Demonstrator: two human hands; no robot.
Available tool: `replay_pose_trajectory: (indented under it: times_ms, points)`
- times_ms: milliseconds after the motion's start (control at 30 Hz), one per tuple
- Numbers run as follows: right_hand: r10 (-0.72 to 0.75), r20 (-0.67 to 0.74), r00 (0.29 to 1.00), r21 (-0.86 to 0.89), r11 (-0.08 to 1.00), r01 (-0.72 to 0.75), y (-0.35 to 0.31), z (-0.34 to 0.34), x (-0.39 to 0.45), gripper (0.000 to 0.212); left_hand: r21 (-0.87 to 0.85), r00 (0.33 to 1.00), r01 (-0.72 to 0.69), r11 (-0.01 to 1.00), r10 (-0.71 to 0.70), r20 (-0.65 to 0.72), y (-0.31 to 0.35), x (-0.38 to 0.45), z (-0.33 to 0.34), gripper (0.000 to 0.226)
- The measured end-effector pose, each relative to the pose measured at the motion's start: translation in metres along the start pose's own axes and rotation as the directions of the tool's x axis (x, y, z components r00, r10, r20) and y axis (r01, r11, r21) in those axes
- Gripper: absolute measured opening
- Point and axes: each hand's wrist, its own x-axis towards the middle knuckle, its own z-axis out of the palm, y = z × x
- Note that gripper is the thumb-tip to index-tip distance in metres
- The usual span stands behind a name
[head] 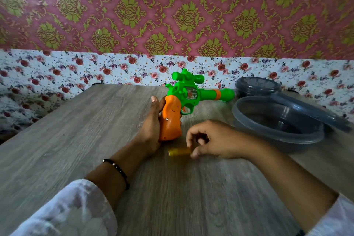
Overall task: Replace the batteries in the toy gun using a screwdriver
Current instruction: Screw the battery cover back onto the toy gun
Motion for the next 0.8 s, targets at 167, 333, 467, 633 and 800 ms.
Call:
replay_pose_trajectory:
  times_ms: [167, 333, 467, 633, 800]
  points:
    - [-0.016, -0.439, 0.898, 0.371, 0.907, 0.197, 0.004, 0.003, 0.005, 0.015, -0.001, 1.000, 0.024, 1.000, -0.024, 0.004, 0.002, 0.000, 0.000, 0.061]
    - [-0.022, -0.600, 0.799, 0.436, 0.829, 0.350, -0.005, 0.005, 0.002, 0.008, 0.021, 0.999, 0.028, 0.999, -0.027, -0.033, 0.001, -0.001, -0.001, 0.053]
    - [-0.067, -0.648, 0.758, 0.375, 0.838, 0.395, -0.007, 0.006, -0.001, 0.010, 0.012, 0.999, 0.025, 1.000, -0.024, -0.028, -0.001, -0.001, -0.001, 0.063]
    - [-0.027, -0.676, 0.736, 0.397, 0.828, 0.395, -0.010, 0.009, 0.000, 0.012, 0.015, 0.998, 0.044, 0.999, -0.043, -0.042, 0.001, -0.003, 0.000, 0.065]
    - [0.045, -0.662, 0.749, 0.487, 0.785, 0.383, -0.009, 0.012, -0.002, 0.009, 0.002, 0.996, 0.071, 0.997, -0.071, -0.055, 0.005, -0.007, 0.000, 0.054]
